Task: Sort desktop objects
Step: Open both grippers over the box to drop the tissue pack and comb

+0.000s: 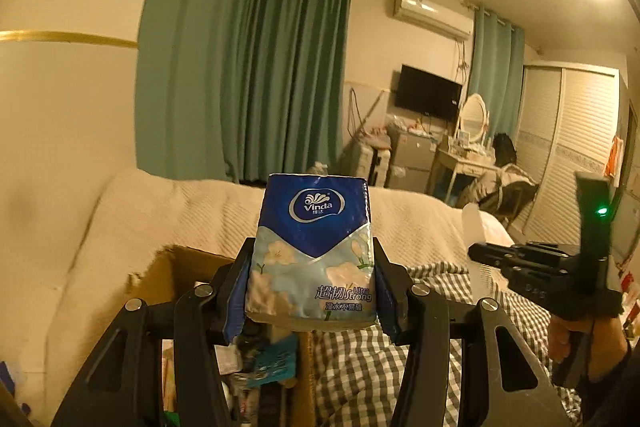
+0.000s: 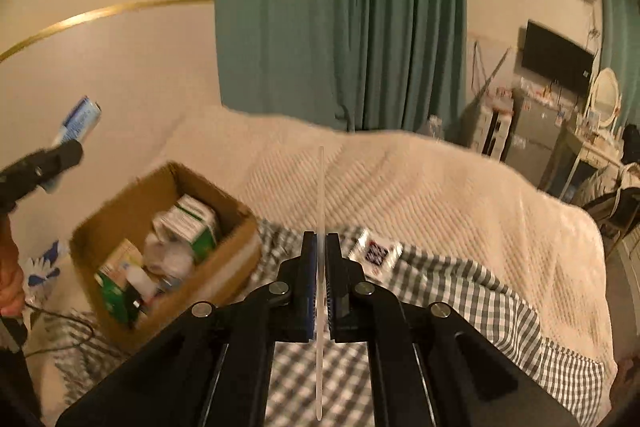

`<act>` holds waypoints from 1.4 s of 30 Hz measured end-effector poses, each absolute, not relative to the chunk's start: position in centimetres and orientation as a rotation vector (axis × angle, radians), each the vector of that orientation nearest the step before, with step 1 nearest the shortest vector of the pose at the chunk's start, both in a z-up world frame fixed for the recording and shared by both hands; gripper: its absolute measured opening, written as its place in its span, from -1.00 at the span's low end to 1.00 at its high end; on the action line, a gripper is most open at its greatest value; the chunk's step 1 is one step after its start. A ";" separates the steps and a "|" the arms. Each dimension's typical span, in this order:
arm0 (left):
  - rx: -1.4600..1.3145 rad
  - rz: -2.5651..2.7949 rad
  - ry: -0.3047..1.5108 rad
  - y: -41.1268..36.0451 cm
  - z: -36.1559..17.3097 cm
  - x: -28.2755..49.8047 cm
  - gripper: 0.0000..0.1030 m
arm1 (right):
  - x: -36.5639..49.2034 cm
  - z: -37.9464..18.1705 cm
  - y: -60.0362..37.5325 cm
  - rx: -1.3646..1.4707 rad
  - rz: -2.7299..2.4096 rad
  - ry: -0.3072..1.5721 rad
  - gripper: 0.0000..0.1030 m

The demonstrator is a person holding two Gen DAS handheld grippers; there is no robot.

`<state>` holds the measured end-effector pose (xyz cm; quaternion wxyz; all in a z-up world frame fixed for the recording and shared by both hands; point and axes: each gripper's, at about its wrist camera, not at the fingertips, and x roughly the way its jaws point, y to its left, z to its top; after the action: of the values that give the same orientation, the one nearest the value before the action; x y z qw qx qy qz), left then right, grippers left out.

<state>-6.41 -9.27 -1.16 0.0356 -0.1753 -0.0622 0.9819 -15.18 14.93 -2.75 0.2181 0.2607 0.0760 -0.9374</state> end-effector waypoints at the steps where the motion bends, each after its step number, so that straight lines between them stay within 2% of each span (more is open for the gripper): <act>1: -0.524 3.023 -0.186 -9.6 -1.0 -5.8 0.03 | -14.3 -2.3 14.6 0.696 -2.591 0.191 -0.93; 9: -0.421 3.111 -0.123 -11.7 0.1 -2.5 0.03 | -9.8 1.5 8.3 0.552 -2.572 0.203 -0.93; 17: -0.440 3.201 -0.123 -15.4 -1.3 -2.4 0.03 | -9.2 2.0 1.9 0.484 -2.566 0.238 -0.94; 24: -0.526 3.261 -0.129 -17.7 -4.3 -4.0 0.03 | -11.5 -0.1 -1.2 0.534 -2.597 0.227 -0.93; 31: -0.683 3.355 0.005 -19.4 -8.4 -6.6 0.03 | -14.0 -3.1 -3.8 0.591 -2.585 0.289 -0.93; 38: -0.930 3.258 -0.125 -22.6 -13.5 -9.5 0.03 | -16.2 -6.9 -7.9 0.664 -2.510 0.333 -0.93; 42: -0.973 3.232 -0.153 -23.2 -14.9 -10.6 0.03 | -16.7 -9.2 -9.6 0.709 -2.484 0.366 -0.94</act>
<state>-10.61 -23.22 -14.92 -0.1183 -0.2861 -0.0449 0.9498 -16.75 -9.56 -9.16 0.2634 0.2620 0.1353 -0.9185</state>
